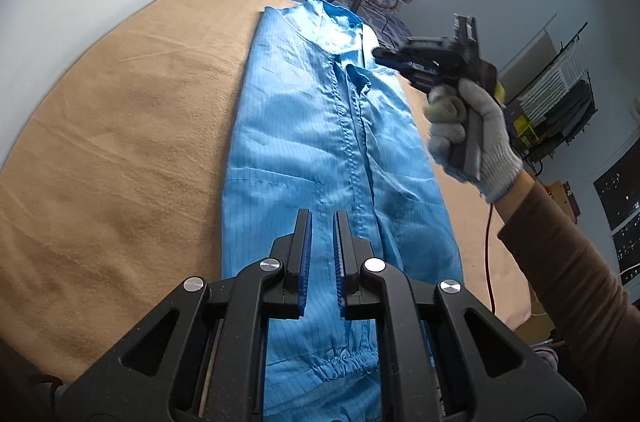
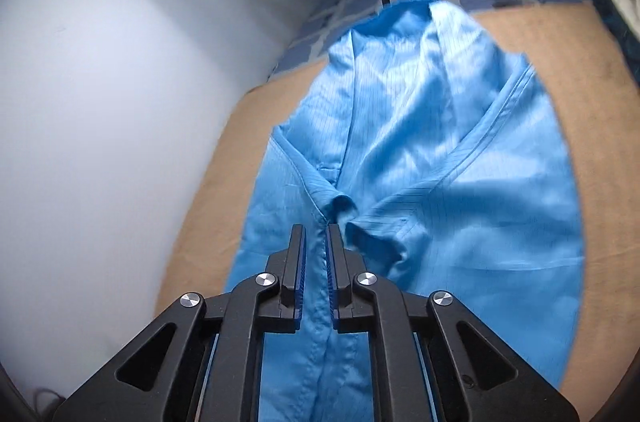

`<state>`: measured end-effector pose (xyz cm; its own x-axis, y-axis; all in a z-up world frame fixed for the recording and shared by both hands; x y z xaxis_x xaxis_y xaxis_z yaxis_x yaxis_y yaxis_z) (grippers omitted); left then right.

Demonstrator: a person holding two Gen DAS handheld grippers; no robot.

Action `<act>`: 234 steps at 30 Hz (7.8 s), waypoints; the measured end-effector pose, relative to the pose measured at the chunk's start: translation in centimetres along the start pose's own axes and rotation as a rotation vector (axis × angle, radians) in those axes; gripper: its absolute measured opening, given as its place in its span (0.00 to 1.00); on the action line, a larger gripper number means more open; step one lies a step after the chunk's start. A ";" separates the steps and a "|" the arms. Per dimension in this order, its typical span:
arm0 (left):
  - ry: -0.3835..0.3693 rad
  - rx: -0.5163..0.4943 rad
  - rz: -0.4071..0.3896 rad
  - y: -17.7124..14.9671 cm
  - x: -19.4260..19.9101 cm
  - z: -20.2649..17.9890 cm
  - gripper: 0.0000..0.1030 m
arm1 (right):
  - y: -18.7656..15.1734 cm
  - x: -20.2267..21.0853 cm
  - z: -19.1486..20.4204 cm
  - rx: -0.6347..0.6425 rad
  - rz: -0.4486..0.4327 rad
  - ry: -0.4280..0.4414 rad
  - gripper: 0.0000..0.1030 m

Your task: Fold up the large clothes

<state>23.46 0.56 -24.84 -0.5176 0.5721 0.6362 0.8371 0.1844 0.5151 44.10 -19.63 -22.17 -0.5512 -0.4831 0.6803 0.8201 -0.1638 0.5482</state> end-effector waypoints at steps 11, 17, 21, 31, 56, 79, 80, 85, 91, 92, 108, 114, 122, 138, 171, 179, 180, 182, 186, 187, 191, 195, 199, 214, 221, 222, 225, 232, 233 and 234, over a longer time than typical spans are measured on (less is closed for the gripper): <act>0.027 -0.019 -0.006 -0.3 0.9 0.6 0.08 | -13.4 10.7 -0.2 0.118 0.131 -0.074 0.08; 0.047 -0.019 0.018 -1.2 1.2 0.8 0.11 | -23.1 13.8 1.7 0.166 0.170 -0.089 0.08; 0.074 -0.040 0.026 -2.2 1.3 0.6 0.26 | -28.4 13.4 4.4 0.246 0.206 -0.105 0.08; 0.193 -0.057 0.119 -4.5 -0.9 2.0 0.29 | -32.2 13.6 8.7 0.527 0.223 -0.232 0.10; -0.086 0.299 0.309 -7.3 -3.2 6.9 0.38 | -29.9 15.8 -2.3 -0.093 0.170 0.175 0.50; -0.321 0.285 0.276 -4.9 -3.1 2.7 0.02 | -28.4 16.3 -1.1 -0.140 0.103 0.394 0.03; -0.337 0.294 0.275 -4.6 -3.0 2.6 0.02 | -28.3 16.4 -1.2 -0.149 0.088 0.402 0.03; -0.380 0.335 0.258 -2.6 -3.0 2.4 0.02 | -26.9 17.0 -1.6 -0.171 0.022 0.424 0.03; -0.367 0.336 0.202 1.7 -3.4 1.8 0.02 | -23.6 17.3 -2.1 -0.143 -0.027 0.384 0.03; -0.363 0.323 0.187 2.8 -3.4 1.6 0.02 | -22.7 17.2 -2.0 -0.139 -0.035 0.373 0.03; -0.229 0.291 0.124 12.0 -11.6 2.8 0.02 | -12.9 10.1 -5.0 -0.082 -0.022 0.096 0.02; -0.167 0.322 0.150 12.3 -15.3 4.9 0.02 | -12.8 6.8 -6.4 -0.039 0.050 -0.001 0.02; -0.190 0.374 0.175 12.1 -15.5 6.1 0.28 | -13.3 7.5 -7.8 -0.128 0.093 0.041 0.16; -0.263 0.355 0.247 4.9 -10.0 6.6 0.55 | -20.8 12.0 -6.2 -0.172 0.183 0.247 0.33; -0.156 0.170 0.075 18.2 -15.4 0.7 0.59 | -6.1 9.5 -6.0 -0.073 -0.133 0.053 0.60; -0.050 0.138 0.093 15.6 -14.0 6.3 0.58 | -10.4 9.3 -8.8 -0.027 -0.044 0.014 0.49; -0.044 0.138 0.116 14.6 -14.3 7.0 0.52 | -11.1 9.2 -9.0 -0.030 -0.027 0.032 0.46; -0.039 0.132 0.141 13.4 -14.7 7.6 0.45 | -12.0 8.6 -9.2 -0.023 0.007 0.031 0.44; -0.054 0.126 0.163 12.0 -15.3 7.5 0.29 | -13.2 7.4 -9.9 -0.007 0.054 -0.033 0.44; -0.047 0.115 0.161 11.9 -15.3 7.3 0.28 | -13.3 7.4 -10.0 -0.012 0.055 -0.033 0.44; -0.015 0.077 0.153 11.8 -15.2 6.6 0.21 | -13.8 7.4 -9.5 -0.016 0.066 0.005 0.21; 0.002 0.064 0.142 11.9 -15.1 6.3 0.14 | -14.4 7.4 -8.6 0.019 0.096 -0.012 0.04; 0.030 0.025 0.131 11.9 -15.4 5.8 0.13 | -14.9 9.1 -8.0 0.041 0.086 -0.035 0.02; 0.104 -0.204 -0.013 13.4 -13.0 1.9 0.13 | -13.6 10.6 -2.4 0.355 -0.002 -0.328 0.10; 0.144 -0.276 0.036 14.8 -18.0 -0.4 0.13 | -10.0 8.1 0.0 0.390 -0.032 -0.330 0.10; 0.147 -0.281 0.046 14.8 -18.7 -0.6 0.13 | -9.6 8.1 0.1 0.370 -0.046 -0.285 0.10; 0.173 -0.286 0.063 14.9 -20.7 -0.4 0.13 | -8.4 7.2 0.1 0.322 -0.058 -0.177 0.10; 0.147 -0.225 0.093 14.8 -22.4 1.0 0.13 | -9.9 3.3 -6.5 0.200 0.044 -0.391 0.10; 0.140 -0.206 0.099 15.0 -22.3 1.2 0.13 | -10.6 3.3 -7.6 0.171 0.044 -0.413 0.07; 0.139 -0.194 0.102 15.0 -22.1 1.2 0.13 | -10.9 3.5 -8.1 0.151 0.028 -0.393 0.07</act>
<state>47.71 -8.32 -31.88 -0.4630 0.4621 0.7564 0.8432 -0.0333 0.5365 34.42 -26.49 -29.67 -0.5693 -0.1158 0.8139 0.8202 -0.0129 0.5719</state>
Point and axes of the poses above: each gripper's, at about its wrist camera, not at the fingertips, and x roughly against the way its jaws point, z to its left, y to its top, the point moved 5 cm from there along -x, roughly the way its jaws point, and after that the axes turned 4 degrees about x, right-handed, at the moved point
